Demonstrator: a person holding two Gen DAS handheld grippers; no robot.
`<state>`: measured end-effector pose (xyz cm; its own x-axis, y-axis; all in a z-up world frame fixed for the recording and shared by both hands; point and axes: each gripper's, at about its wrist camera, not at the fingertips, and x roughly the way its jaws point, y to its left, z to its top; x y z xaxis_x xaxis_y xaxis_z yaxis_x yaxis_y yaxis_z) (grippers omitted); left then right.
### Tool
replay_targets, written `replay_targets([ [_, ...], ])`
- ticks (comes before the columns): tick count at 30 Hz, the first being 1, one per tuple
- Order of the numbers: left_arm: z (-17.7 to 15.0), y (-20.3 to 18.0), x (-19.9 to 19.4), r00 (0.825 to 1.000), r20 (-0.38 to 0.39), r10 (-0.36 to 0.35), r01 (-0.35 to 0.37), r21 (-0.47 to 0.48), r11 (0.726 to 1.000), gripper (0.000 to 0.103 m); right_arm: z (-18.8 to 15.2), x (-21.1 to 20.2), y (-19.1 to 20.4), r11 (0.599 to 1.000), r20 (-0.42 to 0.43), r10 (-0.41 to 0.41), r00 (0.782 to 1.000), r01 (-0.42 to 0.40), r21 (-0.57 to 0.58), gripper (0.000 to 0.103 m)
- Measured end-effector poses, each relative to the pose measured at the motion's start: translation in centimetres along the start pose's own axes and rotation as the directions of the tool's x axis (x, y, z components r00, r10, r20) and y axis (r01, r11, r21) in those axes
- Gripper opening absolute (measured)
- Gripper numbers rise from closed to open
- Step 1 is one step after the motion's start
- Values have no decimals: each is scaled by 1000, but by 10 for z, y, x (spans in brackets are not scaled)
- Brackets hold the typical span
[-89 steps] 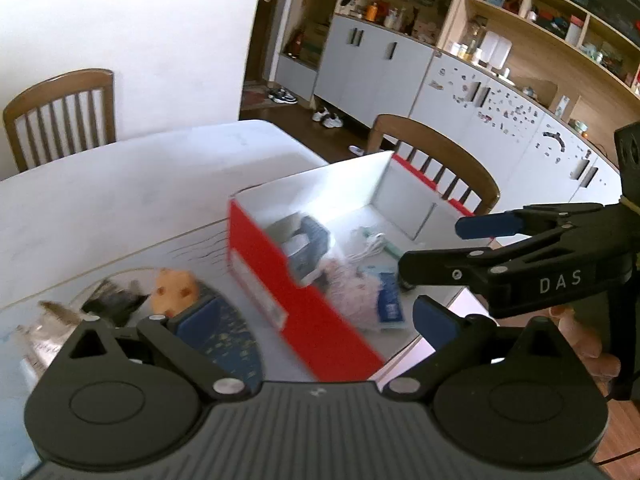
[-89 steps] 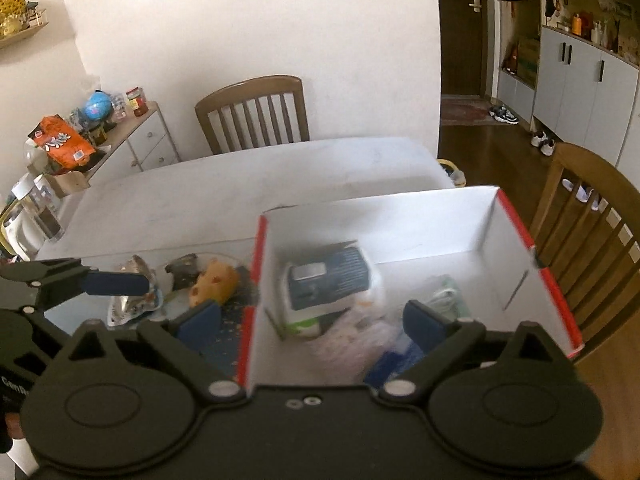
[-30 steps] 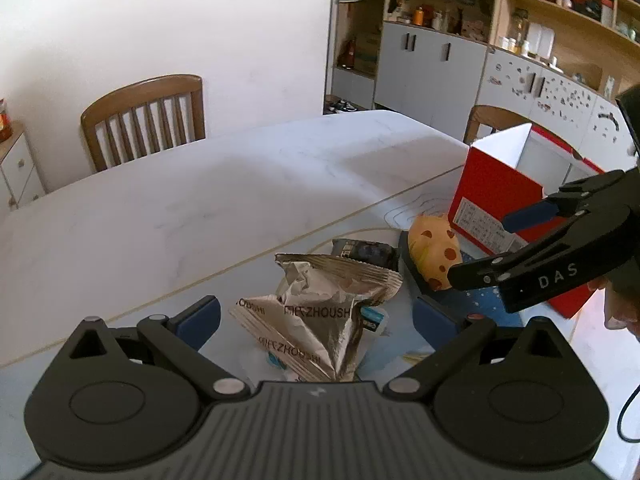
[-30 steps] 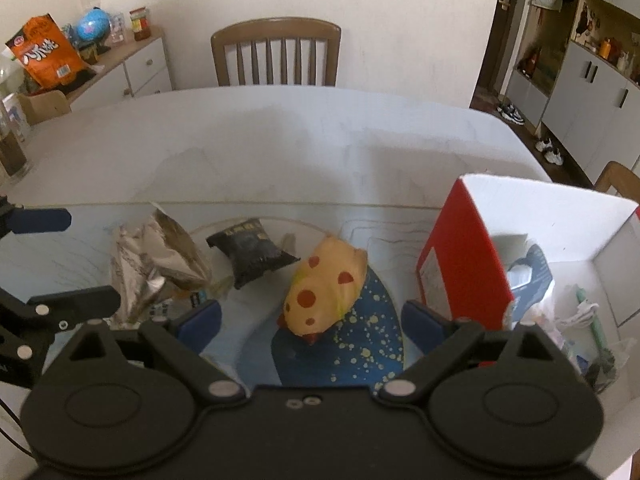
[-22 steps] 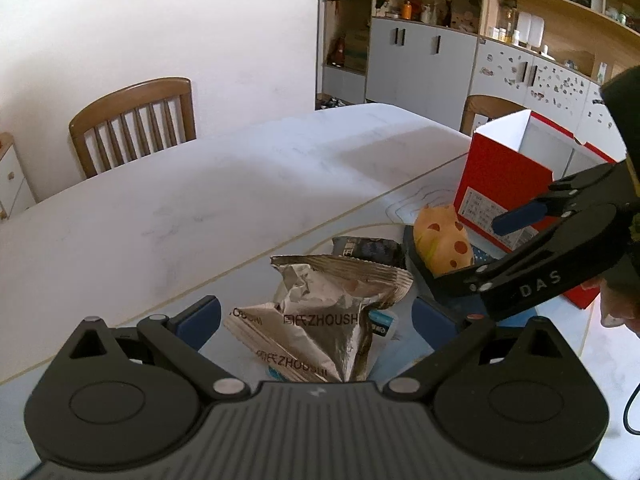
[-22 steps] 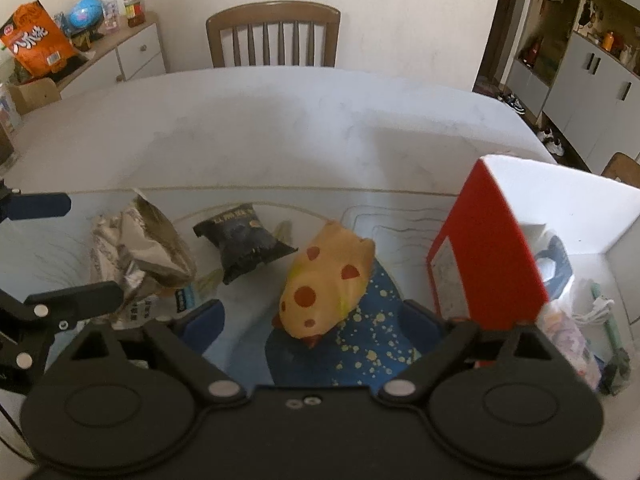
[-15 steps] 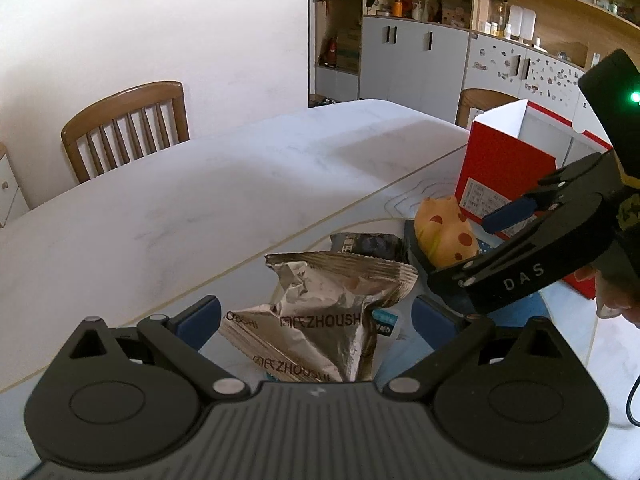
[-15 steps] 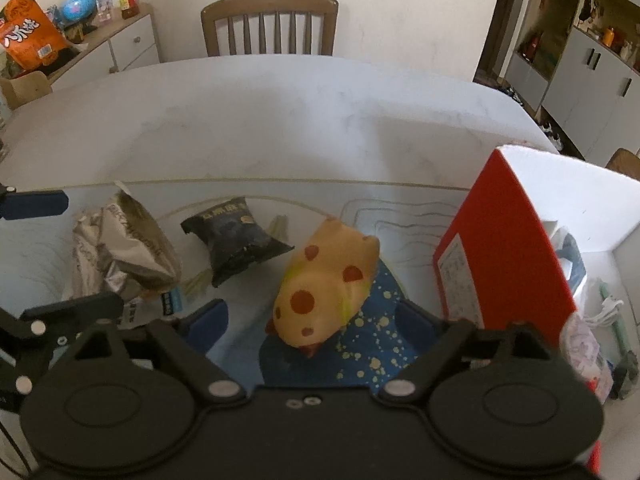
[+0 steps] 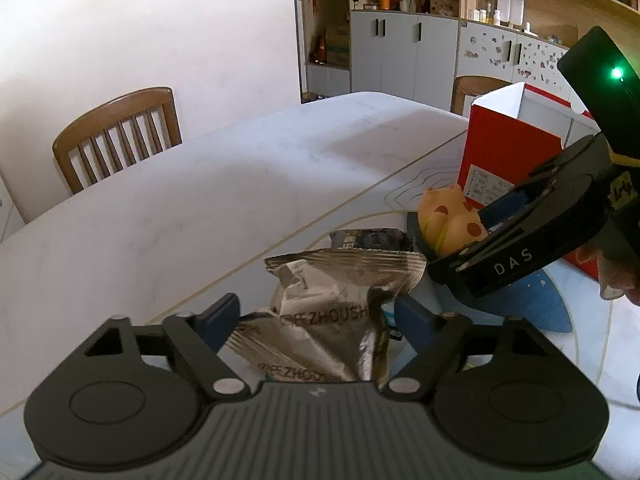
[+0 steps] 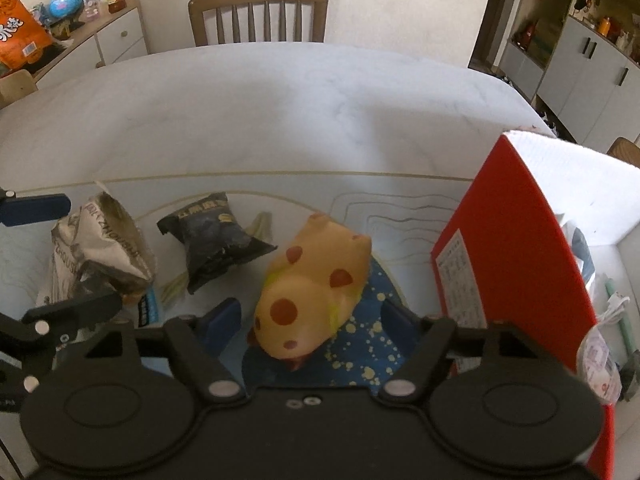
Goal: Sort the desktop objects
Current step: 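Close left tool on the silver snack bag while right tool grasps the yellow pig toy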
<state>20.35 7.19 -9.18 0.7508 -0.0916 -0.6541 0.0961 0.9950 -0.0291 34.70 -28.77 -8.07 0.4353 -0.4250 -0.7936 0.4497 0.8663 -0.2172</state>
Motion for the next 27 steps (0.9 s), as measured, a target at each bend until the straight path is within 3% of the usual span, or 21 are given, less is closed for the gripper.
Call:
replay_targets([
  [9,1,-1,1,1000,2,1,-2,25,1000,71,-1,5,1,1000,-7,-6,1000,6,-4,62],
  [13,3,-1,1,1000,1,0,0,31,1000,65,-1,5,2,1000,-9,-7,1000,7,-9,47],
  [27,7,-4,-2,1000,2,4,-4,34,999,56,-6,-5,1,1000,9,-22,1000,22,1,42],
])
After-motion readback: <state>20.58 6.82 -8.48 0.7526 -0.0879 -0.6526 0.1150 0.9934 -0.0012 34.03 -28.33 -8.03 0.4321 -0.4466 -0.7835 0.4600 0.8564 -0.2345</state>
